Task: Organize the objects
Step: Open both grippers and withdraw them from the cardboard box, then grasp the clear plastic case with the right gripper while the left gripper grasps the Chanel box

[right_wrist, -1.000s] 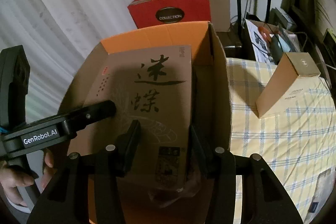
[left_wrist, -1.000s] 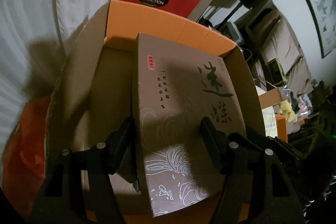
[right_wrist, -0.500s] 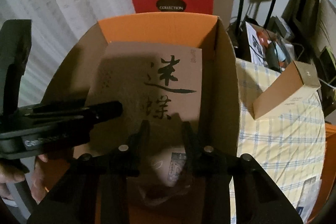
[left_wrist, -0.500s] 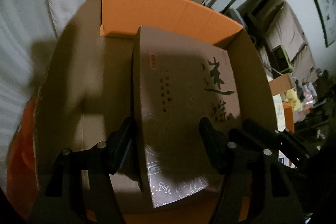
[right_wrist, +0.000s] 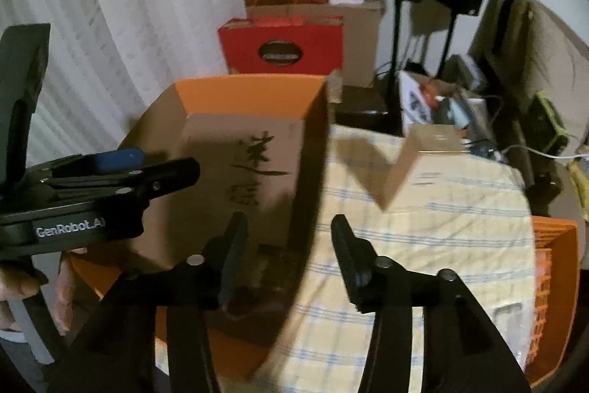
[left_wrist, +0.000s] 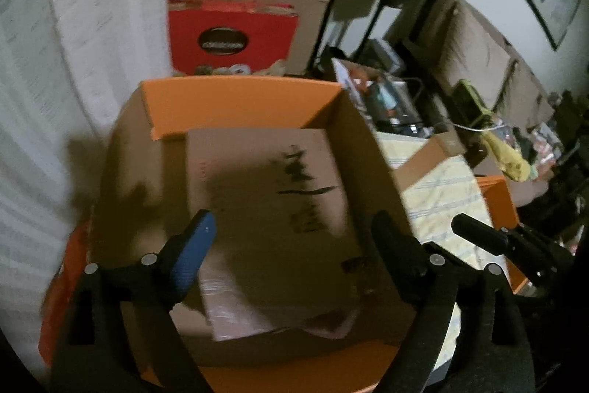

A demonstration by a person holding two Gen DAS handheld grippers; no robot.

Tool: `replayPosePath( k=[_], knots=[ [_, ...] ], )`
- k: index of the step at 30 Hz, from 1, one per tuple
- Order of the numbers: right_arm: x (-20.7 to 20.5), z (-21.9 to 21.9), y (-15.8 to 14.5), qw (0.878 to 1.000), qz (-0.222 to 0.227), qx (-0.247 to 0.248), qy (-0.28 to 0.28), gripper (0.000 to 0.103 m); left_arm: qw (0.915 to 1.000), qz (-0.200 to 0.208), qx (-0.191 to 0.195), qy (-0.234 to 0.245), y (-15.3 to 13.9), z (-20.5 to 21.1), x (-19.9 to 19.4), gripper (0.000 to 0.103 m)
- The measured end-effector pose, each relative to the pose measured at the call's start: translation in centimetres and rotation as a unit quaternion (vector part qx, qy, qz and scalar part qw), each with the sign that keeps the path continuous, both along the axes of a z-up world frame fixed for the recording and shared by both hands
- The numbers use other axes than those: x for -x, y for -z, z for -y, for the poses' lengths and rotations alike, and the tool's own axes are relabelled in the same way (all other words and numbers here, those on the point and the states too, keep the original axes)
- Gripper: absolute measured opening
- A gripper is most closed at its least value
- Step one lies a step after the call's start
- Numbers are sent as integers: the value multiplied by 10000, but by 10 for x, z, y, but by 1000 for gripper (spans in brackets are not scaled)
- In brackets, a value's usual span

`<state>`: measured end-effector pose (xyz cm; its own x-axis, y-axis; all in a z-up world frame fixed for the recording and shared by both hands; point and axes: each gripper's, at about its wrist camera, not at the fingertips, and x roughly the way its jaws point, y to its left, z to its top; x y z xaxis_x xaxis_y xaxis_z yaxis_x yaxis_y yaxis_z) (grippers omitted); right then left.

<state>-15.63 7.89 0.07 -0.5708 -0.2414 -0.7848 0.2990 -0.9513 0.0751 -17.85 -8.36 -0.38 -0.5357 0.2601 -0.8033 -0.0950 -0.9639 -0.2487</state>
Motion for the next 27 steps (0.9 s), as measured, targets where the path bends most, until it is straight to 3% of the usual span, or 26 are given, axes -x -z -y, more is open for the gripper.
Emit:
replayPosePath(
  k=[6,8,10,19,27],
  knots=[
    [-12,-31,-10,9993,-168,-99,328,59,9999,-78,-29,96,-13,-31,1,87],
    [-16,-44,-11,9989,-185,-59,431,62,9999,-71,-42,143,-15,-41,-1,95],
    [-18,-56,-13,9985,-195,-15,515,68,9998,-107,-51,166,-16,-49,-2,97],
    [-32,-106,-21,9954,-298,66,910,92,9991,-200,75,379,-20,-93,-8,99],
    [-46,-152,-19,9915,-326,4,1256,101,9982,-241,226,494,-17,-140,1,99]
  ],
)
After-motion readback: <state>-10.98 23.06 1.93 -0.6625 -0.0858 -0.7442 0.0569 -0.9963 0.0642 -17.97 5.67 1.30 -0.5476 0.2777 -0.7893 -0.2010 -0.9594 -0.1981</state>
